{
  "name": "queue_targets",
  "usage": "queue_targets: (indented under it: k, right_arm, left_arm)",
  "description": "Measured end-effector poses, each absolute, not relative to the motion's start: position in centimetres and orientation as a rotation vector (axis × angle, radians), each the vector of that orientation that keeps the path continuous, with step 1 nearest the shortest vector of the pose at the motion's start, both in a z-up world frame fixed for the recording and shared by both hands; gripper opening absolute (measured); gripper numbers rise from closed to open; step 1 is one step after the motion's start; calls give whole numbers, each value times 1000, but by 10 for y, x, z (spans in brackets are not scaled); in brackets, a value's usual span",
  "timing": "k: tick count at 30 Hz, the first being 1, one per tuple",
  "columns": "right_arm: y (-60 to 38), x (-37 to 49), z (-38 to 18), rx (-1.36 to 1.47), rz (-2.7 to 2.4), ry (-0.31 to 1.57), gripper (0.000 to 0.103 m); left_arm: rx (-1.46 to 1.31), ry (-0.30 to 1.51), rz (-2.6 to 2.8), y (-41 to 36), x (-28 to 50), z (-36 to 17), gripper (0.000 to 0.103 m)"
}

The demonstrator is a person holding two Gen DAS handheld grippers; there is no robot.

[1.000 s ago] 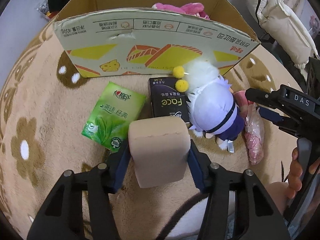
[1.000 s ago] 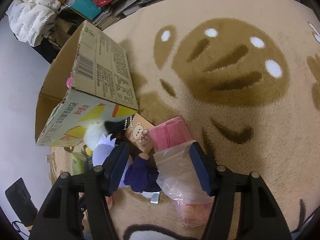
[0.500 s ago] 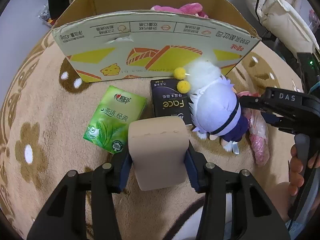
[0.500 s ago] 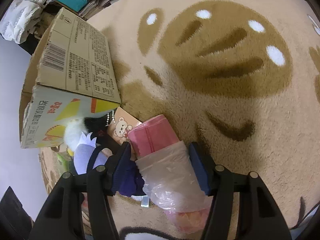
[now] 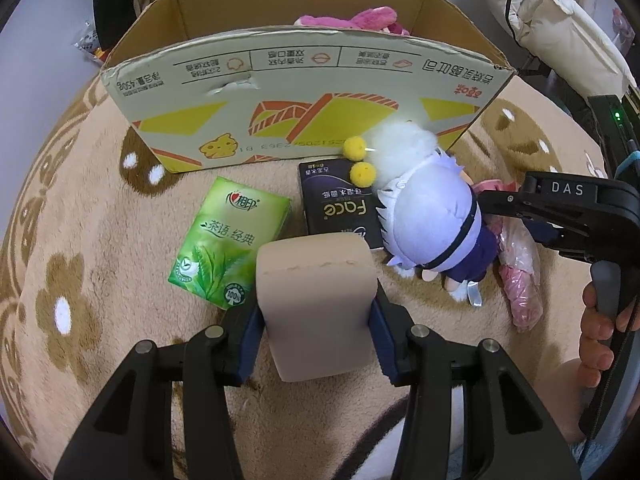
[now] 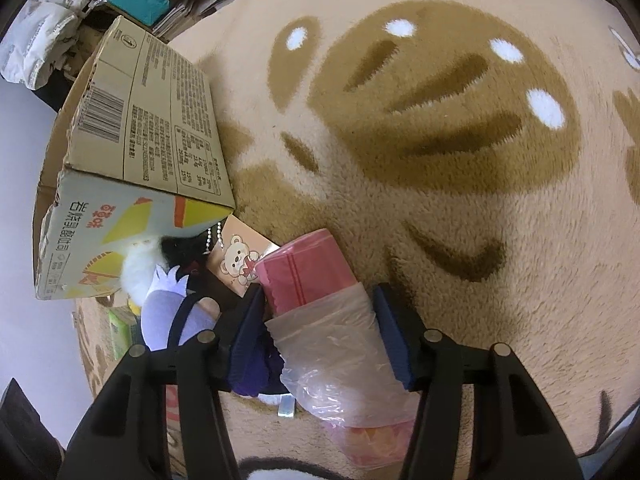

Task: Organize soft objects
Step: 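Grasp the pink plastic-wrapped bundle with the right tool while the left tool grasps the pink swirl roll, then lift the pink bundle with the right tool while the left tool carries the pink roll over the box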

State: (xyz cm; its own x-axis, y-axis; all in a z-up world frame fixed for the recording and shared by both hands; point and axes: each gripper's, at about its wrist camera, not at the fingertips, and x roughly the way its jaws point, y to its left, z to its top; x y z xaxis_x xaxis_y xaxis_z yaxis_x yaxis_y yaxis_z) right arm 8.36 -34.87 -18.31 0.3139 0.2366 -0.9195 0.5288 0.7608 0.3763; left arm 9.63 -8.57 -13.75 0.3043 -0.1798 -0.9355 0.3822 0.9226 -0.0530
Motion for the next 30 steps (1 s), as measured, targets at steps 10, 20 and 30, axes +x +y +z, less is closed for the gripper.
queue_targets:
  k: [10, 20, 30]
  right_arm:
    - [-361, 74, -178, 745, -224, 1245, 54]
    - [-351, 73, -148, 662, -168, 1133, 49]
    - [-351, 59, -131, 699, -120, 1035, 42]
  left_arm:
    - [183, 1210, -375, -80, 97, -140, 46]
    - [191, 1194, -382, -77, 93, -135, 40]
    - [227, 1121, -380, -76, 84, -118, 37]
